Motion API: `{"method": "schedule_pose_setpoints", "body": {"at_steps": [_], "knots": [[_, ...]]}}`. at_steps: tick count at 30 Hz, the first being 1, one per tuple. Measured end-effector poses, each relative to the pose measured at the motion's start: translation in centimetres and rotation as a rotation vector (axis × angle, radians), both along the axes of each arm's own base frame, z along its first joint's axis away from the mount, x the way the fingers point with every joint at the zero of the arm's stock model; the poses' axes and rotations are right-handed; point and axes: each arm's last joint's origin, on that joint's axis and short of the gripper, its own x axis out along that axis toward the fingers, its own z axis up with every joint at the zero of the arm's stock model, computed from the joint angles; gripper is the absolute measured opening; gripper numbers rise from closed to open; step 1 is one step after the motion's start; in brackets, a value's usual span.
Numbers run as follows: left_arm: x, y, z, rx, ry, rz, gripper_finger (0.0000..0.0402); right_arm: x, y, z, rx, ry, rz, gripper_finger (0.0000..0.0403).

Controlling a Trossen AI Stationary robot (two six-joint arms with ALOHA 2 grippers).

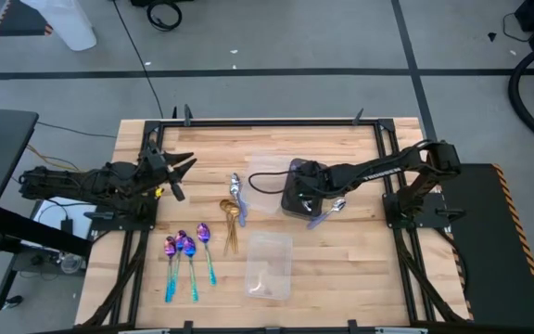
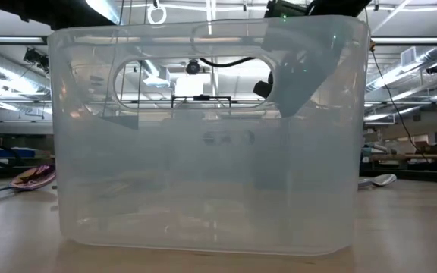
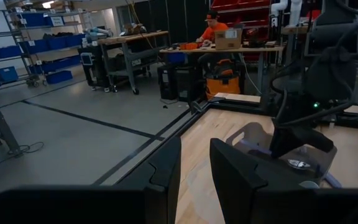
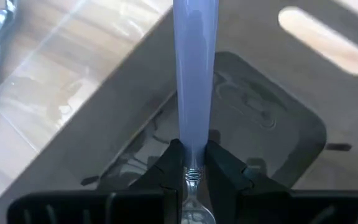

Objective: Sort silverware by color (type)
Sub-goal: Put the purple spoon into the black bin

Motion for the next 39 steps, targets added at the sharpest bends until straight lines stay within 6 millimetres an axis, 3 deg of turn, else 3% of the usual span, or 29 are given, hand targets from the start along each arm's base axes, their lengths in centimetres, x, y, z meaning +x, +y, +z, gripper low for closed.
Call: {"method": "schedule_pose_setpoints", "body": {"at_steps": [9,32,39], "knots": [[0.0,0.0,-0.1,0.001,0.006,0.000,0.0094,-0.5,0.0,-1.5,0.050,-0.033,-0.009,0.0056],[0.0,0.0,-0.1,0.002,0.008,0.000,0.0094,-0.6,0.0,-1.7,0.079,-0.045,-0.025,0.0058],[0.0,0.0,-0.1,0.002,0.008,0.000,0.0094,-0.6,0.0,-1.7,0.076,-0.042,-0.026,0.0092]]}}
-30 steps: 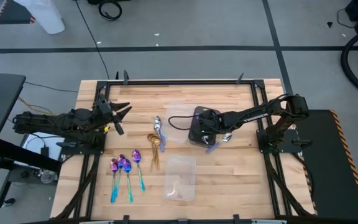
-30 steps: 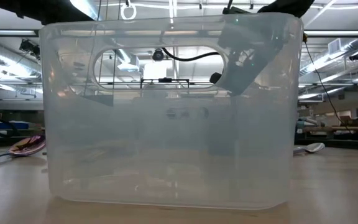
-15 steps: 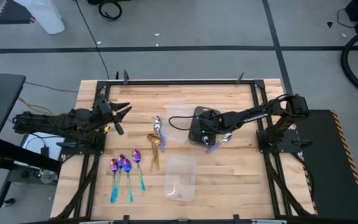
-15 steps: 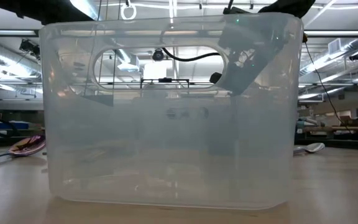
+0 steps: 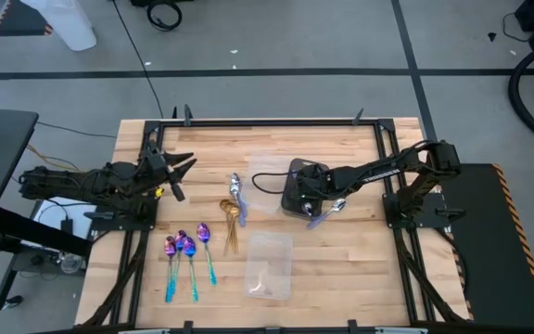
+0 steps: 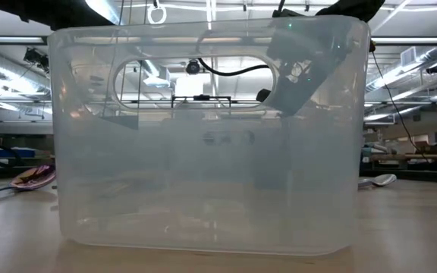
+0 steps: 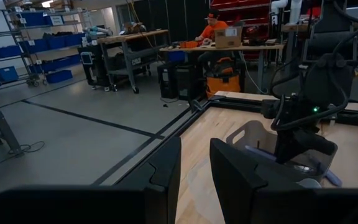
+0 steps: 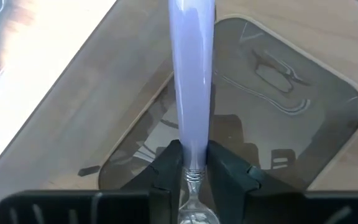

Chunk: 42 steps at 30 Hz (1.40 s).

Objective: Sort silverware by color (type)
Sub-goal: Put the purple spoon into the black bin

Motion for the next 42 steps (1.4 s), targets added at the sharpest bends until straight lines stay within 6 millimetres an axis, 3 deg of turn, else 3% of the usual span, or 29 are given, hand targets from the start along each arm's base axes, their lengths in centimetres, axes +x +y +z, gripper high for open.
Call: {"method": "schedule_pose_setpoints", "body": {"at_steps": [7,13,17,21,24,29,34,42], "knots": [[0.0,0.0,-0.1,0.001,0.007,0.000,0.0094,0.0,-0.2,0.0,0.003,0.009,0.019,0.0142],[0.0,0.0,-0.1,0.001,0.007,0.000,0.0094,0.3,-0.6,0.8,0.017,0.033,0.078,0.0159],[0.0,0.0,-0.1,0.002,0.008,0.000,0.0094,0.4,-0.7,2.5,-0.005,0.070,0.170,0.0160],[0.0,0.0,-0.1,0.002,0.008,0.000,0.0094,-0.2,-0.3,4.8,-0.036,0.116,0.377,0.0160],[0.0,0.0,-0.1,0.003,0.009,0.000,0.0094,-1.1,0.4,6.2,-0.002,0.137,0.514,0.0160],[0.0,0.0,-0.1,0.023,0.020,-0.001,0.0094,-3.6,1.3,8.1,0.035,0.228,0.567,0.0160],[0.0,0.0,-0.1,0.023,0.020,-0.001,0.0094,-5.3,2.9,8.1,0.012,0.374,0.732,0.0159],[0.0,0.0,0.0,0.035,0.027,-0.001,0.0094,-6.2,5.7,6.2,-0.142,0.467,1.051,0.0163]]}}
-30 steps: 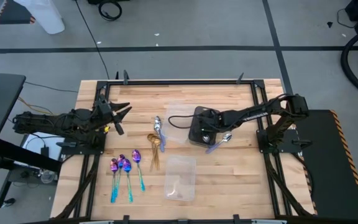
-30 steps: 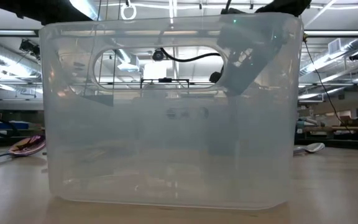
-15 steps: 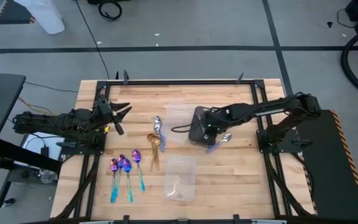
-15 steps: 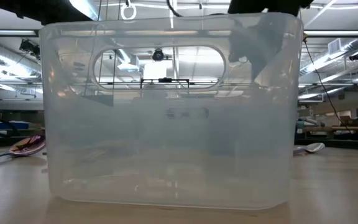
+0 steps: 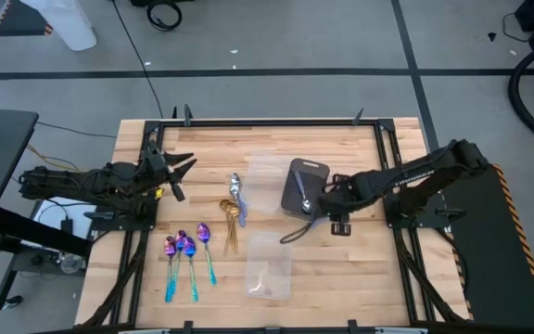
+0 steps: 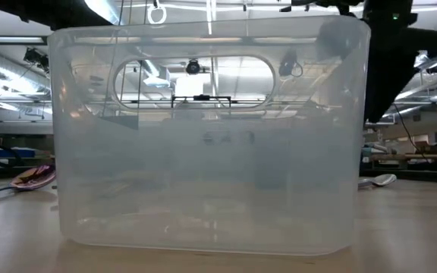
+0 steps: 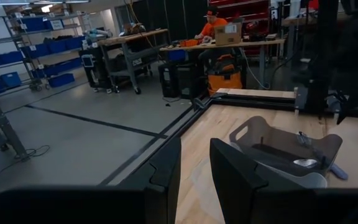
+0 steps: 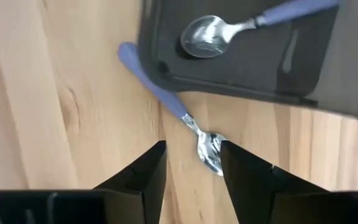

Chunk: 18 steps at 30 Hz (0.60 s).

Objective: Sort silverware by color (type)
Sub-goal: Put the purple spoon into the black bin

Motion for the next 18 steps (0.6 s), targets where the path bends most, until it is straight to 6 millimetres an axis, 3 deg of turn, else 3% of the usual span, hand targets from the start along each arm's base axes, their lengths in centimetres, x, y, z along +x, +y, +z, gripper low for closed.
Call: {"method": "schedule_pose_setpoints", "body": {"at_steps": [18], "knots": [[0.0,0.0,0.0,0.019,0.013,-0.001,0.0094,-1.1,-0.1,-6.0,-0.057,-0.075,0.102,0.0183]]}}
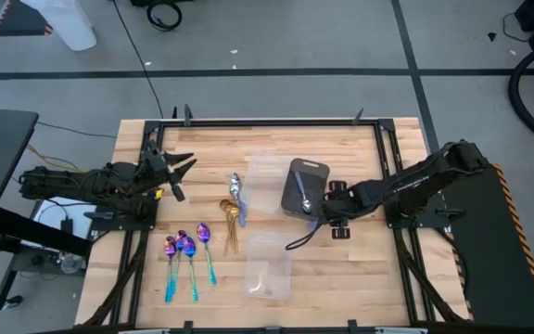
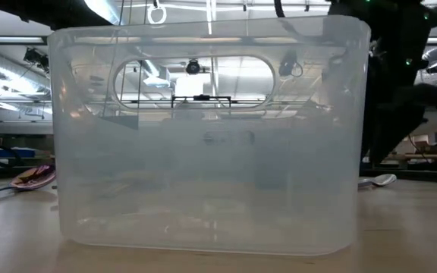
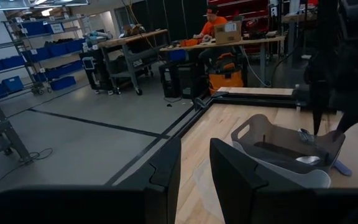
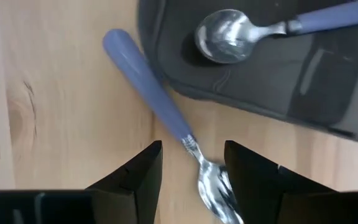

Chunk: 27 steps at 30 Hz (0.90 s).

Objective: Sort silverware by color (type)
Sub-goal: Put the purple spoon into the black bin

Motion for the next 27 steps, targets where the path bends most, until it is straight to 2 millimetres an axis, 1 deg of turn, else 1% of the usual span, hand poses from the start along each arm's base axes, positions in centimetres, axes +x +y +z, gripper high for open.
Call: {"method": "schedule_pose_setpoints", "body": {"at_steps": [4,11,18,22,27], "knots": [[0.0,0.0,0.0,0.000,0.000,0.000,0.0094,-0.4,-0.1,-1.3,0.004,-0.016,0.021,0.0183],[0.0,0.0,0.0,0.013,0.007,-0.001,0.0094,-0.6,-0.7,-2.4,0.005,-0.045,0.039,0.0182],[0.0,0.0,0.0,0.019,0.012,-0.001,0.0094,-1.0,-1.8,-3.6,0.083,-0.077,0.018,0.0169],[0.0,0.0,0.0,0.020,0.013,-0.001,0.0094,-1.1,-2.0,-3.8,0.122,-0.071,0.017,0.0144],[0.0,0.0,0.0,0.022,0.014,-0.001,0.0094,-1.2,-1.9,-3.8,0.161,-0.058,0.027,0.0087]]}}
